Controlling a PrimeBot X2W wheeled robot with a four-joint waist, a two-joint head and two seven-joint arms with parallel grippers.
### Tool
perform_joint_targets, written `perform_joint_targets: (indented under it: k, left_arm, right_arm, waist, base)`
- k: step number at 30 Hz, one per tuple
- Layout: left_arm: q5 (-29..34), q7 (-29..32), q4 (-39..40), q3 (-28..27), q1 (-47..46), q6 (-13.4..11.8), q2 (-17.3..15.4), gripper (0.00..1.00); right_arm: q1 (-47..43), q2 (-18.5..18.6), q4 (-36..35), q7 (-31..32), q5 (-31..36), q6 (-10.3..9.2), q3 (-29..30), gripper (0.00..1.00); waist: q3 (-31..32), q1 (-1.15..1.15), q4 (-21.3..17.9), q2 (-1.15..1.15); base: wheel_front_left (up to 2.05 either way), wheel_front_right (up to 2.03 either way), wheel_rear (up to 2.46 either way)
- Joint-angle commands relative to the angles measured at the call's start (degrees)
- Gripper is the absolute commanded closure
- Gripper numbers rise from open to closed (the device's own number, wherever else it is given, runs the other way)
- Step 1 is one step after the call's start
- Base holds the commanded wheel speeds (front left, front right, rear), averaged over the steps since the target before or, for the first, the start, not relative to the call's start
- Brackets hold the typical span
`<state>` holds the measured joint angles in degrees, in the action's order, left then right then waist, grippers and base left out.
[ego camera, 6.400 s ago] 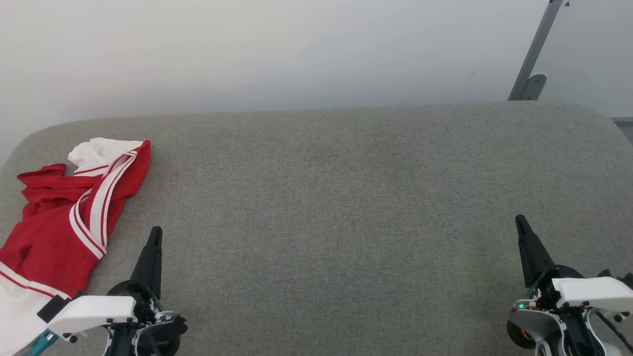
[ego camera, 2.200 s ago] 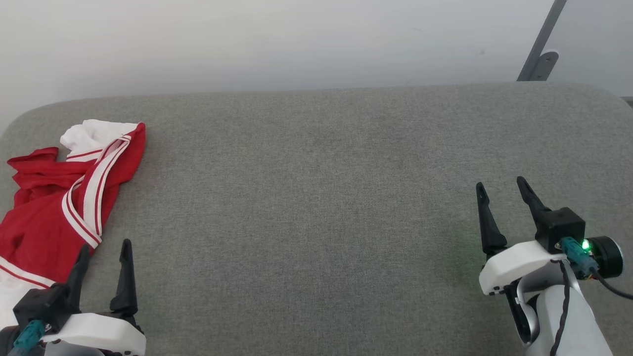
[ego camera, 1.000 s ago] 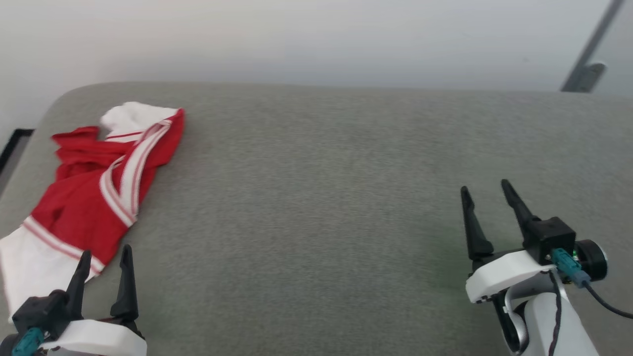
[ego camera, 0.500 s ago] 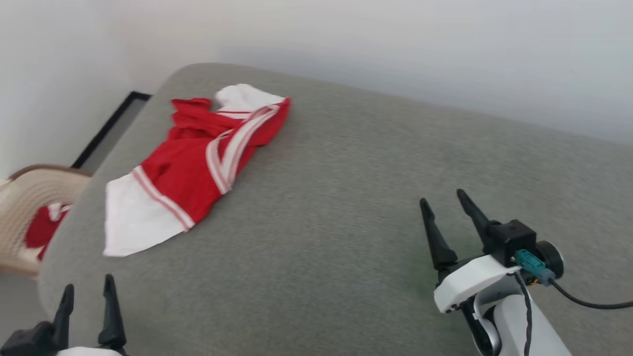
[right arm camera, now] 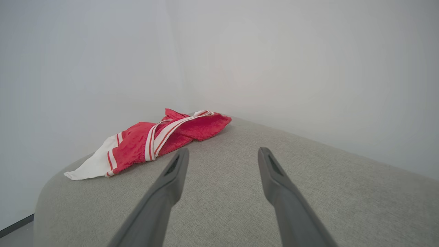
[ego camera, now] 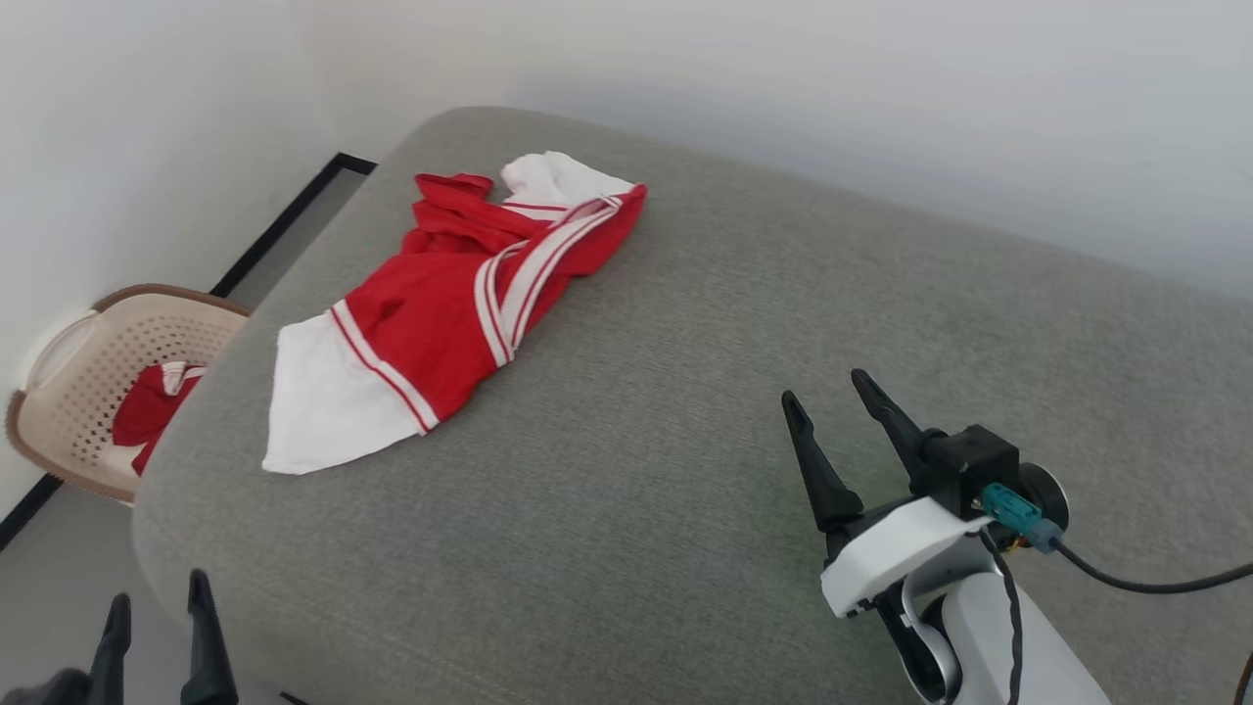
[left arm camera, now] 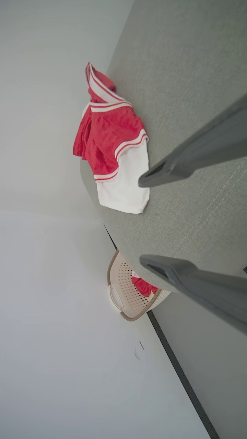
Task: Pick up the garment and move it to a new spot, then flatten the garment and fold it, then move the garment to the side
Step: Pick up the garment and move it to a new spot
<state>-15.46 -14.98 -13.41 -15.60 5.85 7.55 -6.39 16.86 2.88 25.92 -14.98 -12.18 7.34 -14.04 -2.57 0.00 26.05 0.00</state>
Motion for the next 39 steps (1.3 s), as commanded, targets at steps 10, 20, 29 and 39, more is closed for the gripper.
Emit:
perform_joint_targets:
  k: [10, 20, 29, 39]
  left_arm:
    - [-6.11, -0.32, -3.49, 10.89, -13.38, -0.12, -13.34, 0.00]
    - [-30.32, 0.97, -15.69, 29.84, -29.78, -0.12, -37.30, 0.00]
    - [-53.72, 12.01, -13.00, 46.66, -33.08, -0.12, -54.96, 0.00]
    - [-64.03, 14.34, -13.15, 53.74, -33.21, -0.12, -62.22, 0.00]
  right_arm:
    - [4.93, 0.10, -0.56, -0.34, 1.59, 0.28, -0.65, 0.00]
    - [8.03, 0.04, -4.62, -0.35, 1.40, 0.28, -0.55, 0.00]
    - [8.18, 0.02, -8.80, -0.35, -0.80, 0.28, -1.37, 0.00]
    - [8.78, 0.01, -11.78, -0.35, -0.90, 0.28, -1.62, 0.00]
  waist:
    - [-8.57, 0.00, -9.78, 0.00]
    - [-19.05, 0.00, -21.43, 0.00]
    - [-23.55, 0.00, -28.99, 0.00]
    - [-26.71, 0.00, -33.47, 0.00]
  base:
    - [0.00, 0.00, 0.00]
    - [0.00, 0.00, 0.00]
    - [0.00, 0.00, 0.00]
    - [0.00, 0.00, 0.00]
